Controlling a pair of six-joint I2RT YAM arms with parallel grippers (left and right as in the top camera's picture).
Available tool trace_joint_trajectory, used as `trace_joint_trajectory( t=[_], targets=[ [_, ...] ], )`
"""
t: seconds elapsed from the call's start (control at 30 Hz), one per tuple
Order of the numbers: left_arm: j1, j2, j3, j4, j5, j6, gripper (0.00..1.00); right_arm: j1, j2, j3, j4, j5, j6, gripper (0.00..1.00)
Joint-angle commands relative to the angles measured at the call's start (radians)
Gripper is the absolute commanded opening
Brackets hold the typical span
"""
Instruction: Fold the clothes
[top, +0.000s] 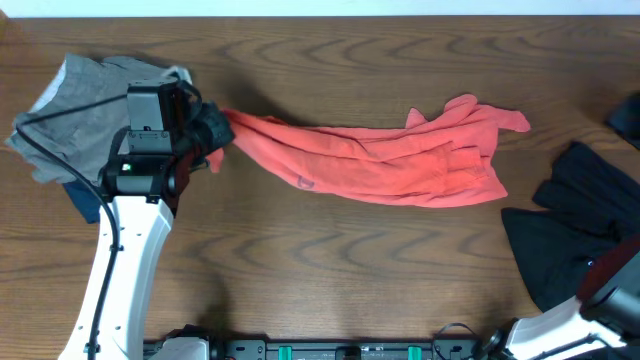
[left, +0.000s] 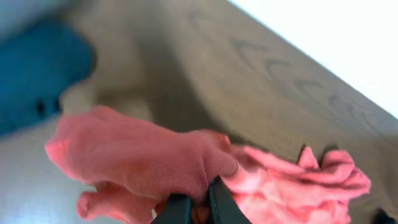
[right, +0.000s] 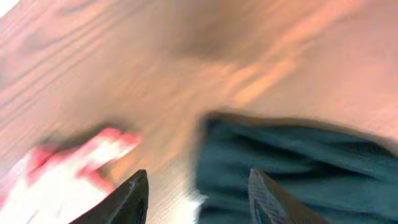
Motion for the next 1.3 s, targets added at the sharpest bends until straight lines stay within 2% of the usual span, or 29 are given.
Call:
trace_joint_trajectory(
  t=[0.0, 0.2, 0.23, 0.27, 0.3, 0.33, 0.6, 0.73, 0.87, 1.03, 1.27],
  targets=[
    [0.002, -0.008, 0.014, 0.082, -0.095, 0.091, 0.06, 0.084, 0.01, -0.013, -0.09, -0.055, -0.103, 0.5],
    [0.037, 0.066, 0.092, 0.222, -0.108, 0.094, 0.06, 0.207, 0.019, -0.109, -0.167, -0.05, -0.129, 0.49],
    [0.043, 0.091, 0.111, 0.221, -0.108, 0.094, 0.21, 0.218, 0.019, -0.121, -0.171, -0.05, -0.129, 0.5],
    [0.048, 0.115, 0.129, 0.211, -0.104, 0.094, 0.62, 0.232, 0.019, -0.132, -0.173, -0.05, -0.129, 0.5],
    [0.052, 0.135, 0.142, 0.192, -0.093, 0.094, 0.88, 0.242, 0.019, -0.14, -0.178, -0.048, -0.13, 0.51],
    [0.052, 0.154, 0.153, 0.158, -0.072, 0.093, 0.98, 0.251, 0.019, -0.145, -0.183, -0.049, -0.129, 0.51],
    [-0.029, 0.182, 0.155, -0.201, 0.159, 0.09, 0.98, 0.274, 0.019, -0.159, -0.192, -0.05, -0.129, 0.56],
    [-0.113, 0.184, 0.119, -0.259, 0.198, 0.089, 0.98, 0.274, 0.019, -0.16, -0.199, -0.05, -0.129, 0.57],
    [-0.233, 0.198, 0.056, -0.216, 0.196, -0.001, 0.98, 0.273, 0.019, -0.16, -0.203, -0.05, -0.129, 0.58],
    [-0.385, 0.273, -0.005, -0.13, 0.185, -0.188, 0.98, 0.273, 0.019, -0.16, -0.205, -0.049, -0.131, 0.59],
    [-0.537, 0.427, -0.021, 0.041, 0.185, -0.296, 0.93, 0.273, 0.019, -0.16, -0.206, -0.049, -0.137, 0.6]
  ],
)
